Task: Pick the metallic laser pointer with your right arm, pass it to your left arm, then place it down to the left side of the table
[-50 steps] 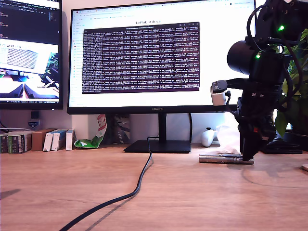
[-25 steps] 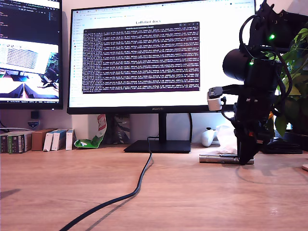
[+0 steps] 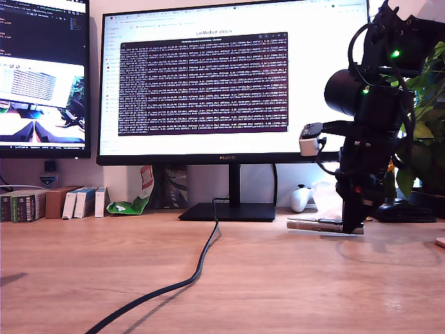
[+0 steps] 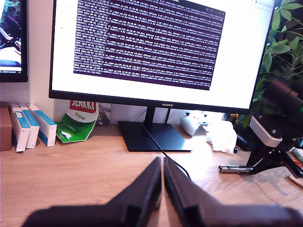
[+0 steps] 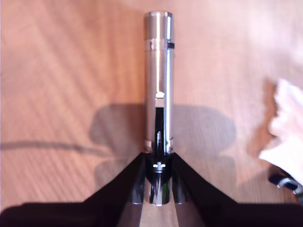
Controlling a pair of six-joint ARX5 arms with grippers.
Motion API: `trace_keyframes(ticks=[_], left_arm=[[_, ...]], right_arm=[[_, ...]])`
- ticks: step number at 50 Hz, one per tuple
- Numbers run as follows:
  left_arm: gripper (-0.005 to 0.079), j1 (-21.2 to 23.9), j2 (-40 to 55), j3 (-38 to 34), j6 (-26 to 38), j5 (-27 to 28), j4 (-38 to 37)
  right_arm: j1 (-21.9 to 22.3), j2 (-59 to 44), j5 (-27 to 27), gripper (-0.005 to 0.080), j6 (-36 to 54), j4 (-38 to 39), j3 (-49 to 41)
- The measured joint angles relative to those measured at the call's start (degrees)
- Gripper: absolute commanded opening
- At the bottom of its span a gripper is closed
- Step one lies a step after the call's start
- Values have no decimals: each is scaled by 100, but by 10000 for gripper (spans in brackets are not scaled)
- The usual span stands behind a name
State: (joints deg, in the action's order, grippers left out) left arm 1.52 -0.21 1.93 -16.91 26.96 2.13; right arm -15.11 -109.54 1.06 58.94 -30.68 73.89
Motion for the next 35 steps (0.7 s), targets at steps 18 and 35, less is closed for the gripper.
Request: trace_keyframes(ticks=[18, 35], left_arm=[[41, 0, 0, 0, -752, 116, 0], [184, 0, 0, 0, -1298, 260, 376]], right_arm=[[-721, -31, 527, -13, -1110, -424, 1003], [-1572, 31, 1213, -13, -1873, -573, 1231]])
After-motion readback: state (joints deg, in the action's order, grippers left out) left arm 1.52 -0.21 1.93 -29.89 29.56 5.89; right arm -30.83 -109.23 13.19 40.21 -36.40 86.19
